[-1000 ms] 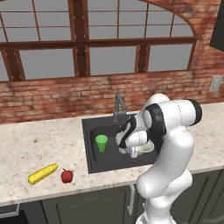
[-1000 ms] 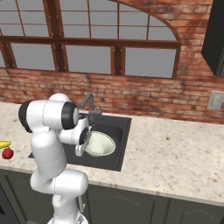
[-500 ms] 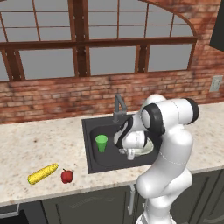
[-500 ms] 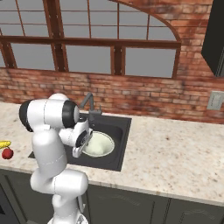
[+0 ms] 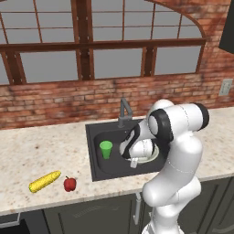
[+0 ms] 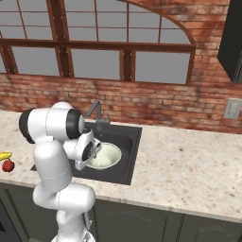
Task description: Remove the bell pepper and corn from the sink. Then move the bowl and cup from the counter to the sink for washing.
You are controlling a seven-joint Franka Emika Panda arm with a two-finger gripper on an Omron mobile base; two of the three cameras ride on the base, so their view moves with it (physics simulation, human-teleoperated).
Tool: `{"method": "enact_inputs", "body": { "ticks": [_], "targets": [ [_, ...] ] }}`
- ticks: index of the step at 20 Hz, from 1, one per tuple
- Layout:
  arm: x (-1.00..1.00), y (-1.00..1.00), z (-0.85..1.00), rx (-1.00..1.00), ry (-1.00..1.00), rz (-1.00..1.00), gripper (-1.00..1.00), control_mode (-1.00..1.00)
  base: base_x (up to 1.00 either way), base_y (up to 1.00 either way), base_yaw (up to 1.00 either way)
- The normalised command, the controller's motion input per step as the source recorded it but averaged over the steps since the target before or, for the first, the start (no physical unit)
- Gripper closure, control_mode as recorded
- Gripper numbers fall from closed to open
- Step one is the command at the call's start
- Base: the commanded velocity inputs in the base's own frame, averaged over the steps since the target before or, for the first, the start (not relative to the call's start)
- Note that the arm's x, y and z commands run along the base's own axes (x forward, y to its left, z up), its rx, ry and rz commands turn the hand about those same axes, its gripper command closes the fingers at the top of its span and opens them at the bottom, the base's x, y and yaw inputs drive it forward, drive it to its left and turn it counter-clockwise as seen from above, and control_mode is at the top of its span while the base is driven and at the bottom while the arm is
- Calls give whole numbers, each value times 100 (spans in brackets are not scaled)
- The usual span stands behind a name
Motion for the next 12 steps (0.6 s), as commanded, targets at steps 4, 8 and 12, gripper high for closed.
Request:
{"method": "enact_inputs", "body": {
  "ticks": [4, 8, 12],
  "targets": [
    [0, 0, 22, 0, 0, -14, -100, -100, 0, 0, 0],
    [-2, -2, 25, 0, 0, -14, -100, -100, 0, 0, 0],
    [-8, -6, 26, 0, 0, -14, -100, -100, 0, 0, 0]
  ]
}}
